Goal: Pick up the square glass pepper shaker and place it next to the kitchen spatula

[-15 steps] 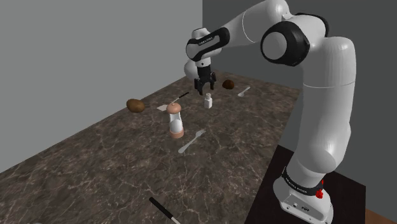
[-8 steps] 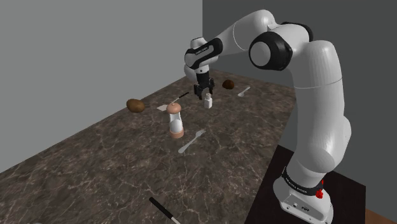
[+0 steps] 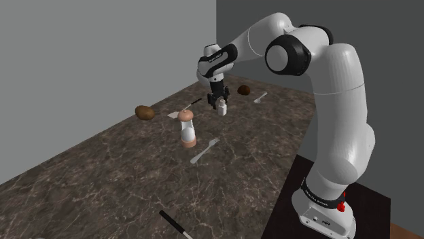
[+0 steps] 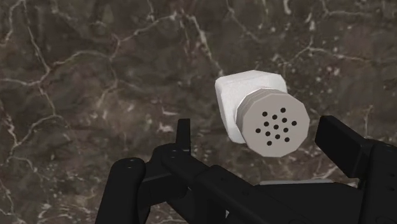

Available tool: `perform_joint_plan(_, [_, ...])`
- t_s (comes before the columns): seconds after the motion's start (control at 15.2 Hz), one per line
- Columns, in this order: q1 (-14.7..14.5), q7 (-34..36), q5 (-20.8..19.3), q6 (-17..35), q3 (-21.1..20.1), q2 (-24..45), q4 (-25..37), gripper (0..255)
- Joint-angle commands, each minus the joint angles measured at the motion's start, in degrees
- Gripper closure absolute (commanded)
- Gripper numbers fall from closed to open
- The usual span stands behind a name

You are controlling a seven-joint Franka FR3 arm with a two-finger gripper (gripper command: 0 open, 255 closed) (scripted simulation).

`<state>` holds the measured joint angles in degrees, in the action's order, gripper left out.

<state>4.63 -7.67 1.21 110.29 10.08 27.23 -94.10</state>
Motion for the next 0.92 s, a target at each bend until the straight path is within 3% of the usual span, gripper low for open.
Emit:
perform_joint_plan(0.0, [0.01,-0.01,0.00,0.02,0.00,0.01,0.00,0])
perform_joint_plan(0.07, [0.00,0.00,0.00,0.01,0.00,0.00,0.00,0])
perform_joint_plan(0.13, [0.00,0.00,0.00,0.01,0.00,0.00,0.00,255])
perform_joint_plan(0.86, [-0.03,0.00,-0.10,-1.23,0.06,-0.64,0.61,255])
